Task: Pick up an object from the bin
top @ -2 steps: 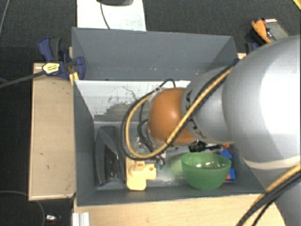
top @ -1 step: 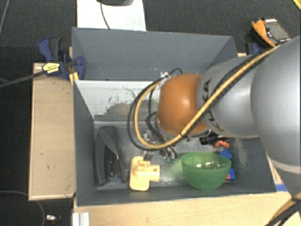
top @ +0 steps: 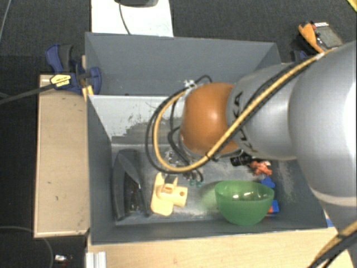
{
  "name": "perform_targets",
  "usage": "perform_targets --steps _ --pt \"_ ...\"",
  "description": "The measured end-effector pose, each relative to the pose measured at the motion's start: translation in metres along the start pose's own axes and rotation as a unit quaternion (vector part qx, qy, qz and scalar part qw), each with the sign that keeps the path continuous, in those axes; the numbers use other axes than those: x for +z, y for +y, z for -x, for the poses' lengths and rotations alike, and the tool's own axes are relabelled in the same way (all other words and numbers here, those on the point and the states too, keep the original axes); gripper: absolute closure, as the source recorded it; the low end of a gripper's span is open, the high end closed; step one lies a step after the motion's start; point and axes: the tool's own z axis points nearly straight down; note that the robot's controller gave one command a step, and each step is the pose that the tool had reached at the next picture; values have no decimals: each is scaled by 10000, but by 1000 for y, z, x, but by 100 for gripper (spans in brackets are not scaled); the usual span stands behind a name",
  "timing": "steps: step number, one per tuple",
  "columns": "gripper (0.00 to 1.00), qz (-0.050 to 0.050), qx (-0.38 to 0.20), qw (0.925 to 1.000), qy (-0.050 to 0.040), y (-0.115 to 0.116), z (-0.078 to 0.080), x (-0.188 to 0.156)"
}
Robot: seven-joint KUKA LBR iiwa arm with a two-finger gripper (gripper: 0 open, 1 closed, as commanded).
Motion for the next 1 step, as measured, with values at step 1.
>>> perform_targets --steps 1 --pt "100 -25 13 10000 51 -2 -4 45"
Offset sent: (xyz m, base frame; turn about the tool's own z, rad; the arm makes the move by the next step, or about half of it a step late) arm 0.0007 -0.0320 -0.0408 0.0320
